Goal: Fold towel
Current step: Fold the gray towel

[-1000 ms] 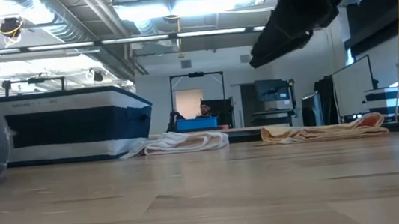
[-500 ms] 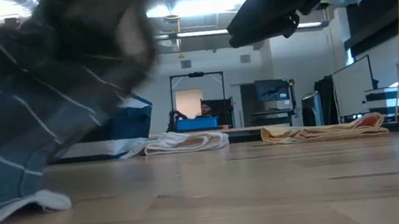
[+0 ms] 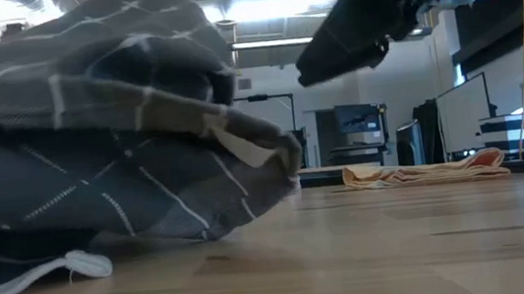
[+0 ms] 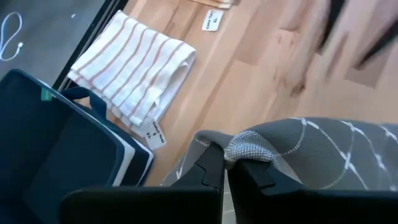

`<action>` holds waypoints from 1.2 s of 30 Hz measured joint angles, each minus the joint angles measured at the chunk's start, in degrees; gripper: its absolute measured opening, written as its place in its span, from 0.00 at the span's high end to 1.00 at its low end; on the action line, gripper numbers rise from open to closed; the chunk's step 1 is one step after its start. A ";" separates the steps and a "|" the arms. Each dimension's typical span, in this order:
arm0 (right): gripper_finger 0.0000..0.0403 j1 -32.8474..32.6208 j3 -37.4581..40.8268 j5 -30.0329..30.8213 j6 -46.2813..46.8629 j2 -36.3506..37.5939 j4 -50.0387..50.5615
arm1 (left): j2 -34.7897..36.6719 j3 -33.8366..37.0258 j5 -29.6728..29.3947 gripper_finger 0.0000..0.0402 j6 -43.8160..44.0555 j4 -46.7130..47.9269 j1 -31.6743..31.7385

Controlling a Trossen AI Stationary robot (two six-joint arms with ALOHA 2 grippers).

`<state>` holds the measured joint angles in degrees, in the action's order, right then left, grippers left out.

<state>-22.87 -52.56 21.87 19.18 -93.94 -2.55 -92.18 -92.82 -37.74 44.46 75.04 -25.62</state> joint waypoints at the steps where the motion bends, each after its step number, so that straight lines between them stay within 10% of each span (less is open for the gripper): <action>1: 0.54 0.00 0.00 -1.32 0.00 -0.46 0.04 | -0.02 0.48 0.00 0.99 -0.53 -0.53 0.53; 15: 0.54 0.02 0.02 -3.48 -1.71 -0.95 -0.50 | -0.02 5.34 0.19 0.97 -8.48 -7.74 7.16; 25: 0.54 0.02 0.02 -3.48 -3.17 -0.95 -0.13 | -0.02 3.94 16.43 0.64 -17.06 -11.13 10.36; 36: 0.54 0.00 0.02 -3.50 -3.10 -1.36 2.20 | -3.31 6.37 23.39 0.56 -13.30 -18.06 -4.20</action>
<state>-22.87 -52.53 18.37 16.08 -95.30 -0.35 -95.49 -86.45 -14.35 31.16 56.98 -29.82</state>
